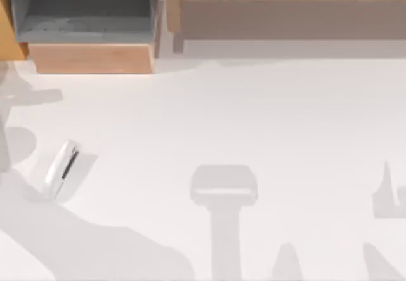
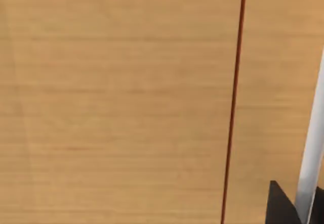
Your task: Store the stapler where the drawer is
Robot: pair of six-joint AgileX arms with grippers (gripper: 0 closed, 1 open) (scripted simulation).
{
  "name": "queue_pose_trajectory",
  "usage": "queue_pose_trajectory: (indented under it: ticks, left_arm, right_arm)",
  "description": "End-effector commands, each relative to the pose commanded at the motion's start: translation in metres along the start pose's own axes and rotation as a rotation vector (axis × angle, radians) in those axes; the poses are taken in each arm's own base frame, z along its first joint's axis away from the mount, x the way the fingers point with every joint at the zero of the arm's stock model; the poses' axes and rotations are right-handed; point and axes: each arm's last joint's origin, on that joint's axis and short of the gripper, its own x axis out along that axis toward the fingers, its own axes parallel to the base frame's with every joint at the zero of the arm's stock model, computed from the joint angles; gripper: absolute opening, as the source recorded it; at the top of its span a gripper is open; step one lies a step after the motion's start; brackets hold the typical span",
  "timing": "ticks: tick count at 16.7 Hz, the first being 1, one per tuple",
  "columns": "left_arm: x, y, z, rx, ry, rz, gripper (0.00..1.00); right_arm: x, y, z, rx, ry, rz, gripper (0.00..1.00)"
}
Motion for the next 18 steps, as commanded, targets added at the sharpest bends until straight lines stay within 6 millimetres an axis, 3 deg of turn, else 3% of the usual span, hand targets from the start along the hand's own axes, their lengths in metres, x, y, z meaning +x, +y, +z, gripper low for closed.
queue_pose_trajectory:
  ticks: [8,14,18]
  left_arm:
    - [-0.005,-0.003,-0.002,-0.011,0.002,-0.013,0.0]
    - [-0.054,-0.006,-0.001,-0.02,0.0,-0.025,0.0]
    - [-0.064,-0.005,-0.001,-0.013,0.003,-0.017,0.0]
  right_arm:
    - [0.0,0.0,0.0,0.0,0.0,0.0,1.0]
    - [0.0,0.0,0.0,0.0,0.0,0.0,1.0]
    - [0.0,0.0,0.0,0.0,0.0,0.0,1.0]
